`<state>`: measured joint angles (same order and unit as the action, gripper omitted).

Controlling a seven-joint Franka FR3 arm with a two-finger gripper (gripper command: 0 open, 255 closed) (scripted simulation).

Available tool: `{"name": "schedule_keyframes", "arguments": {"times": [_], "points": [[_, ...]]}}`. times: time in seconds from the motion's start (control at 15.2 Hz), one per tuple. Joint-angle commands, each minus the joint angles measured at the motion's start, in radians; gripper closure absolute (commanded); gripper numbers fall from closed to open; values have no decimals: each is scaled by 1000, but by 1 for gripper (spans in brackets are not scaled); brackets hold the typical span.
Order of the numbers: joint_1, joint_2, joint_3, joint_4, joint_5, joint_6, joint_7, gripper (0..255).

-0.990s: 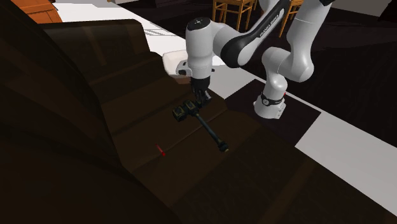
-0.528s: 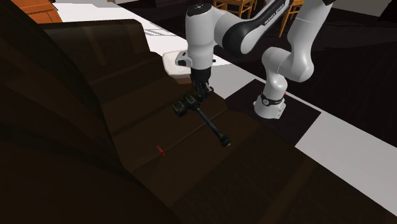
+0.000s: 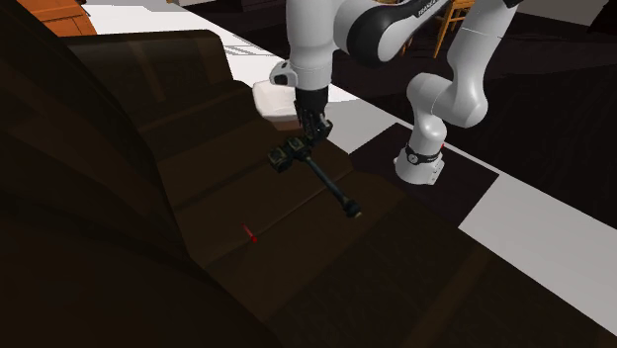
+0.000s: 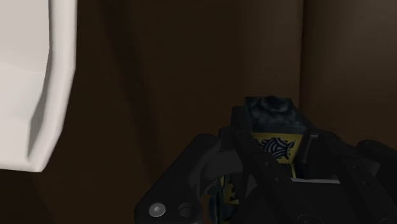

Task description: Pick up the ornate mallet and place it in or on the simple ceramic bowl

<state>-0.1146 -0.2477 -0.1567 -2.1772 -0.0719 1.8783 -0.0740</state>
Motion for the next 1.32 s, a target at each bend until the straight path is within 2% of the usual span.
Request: {"name": "schedule_keyframes", "arguments": {"times": [0.0, 1.06, 1.25], "points": [[1, -7, 2, 20, 0, -27, 2, 255], [4, -13, 8, 218, 4, -230, -4, 255], [-25, -38, -35, 197, -15, -230, -72, 255]]}}
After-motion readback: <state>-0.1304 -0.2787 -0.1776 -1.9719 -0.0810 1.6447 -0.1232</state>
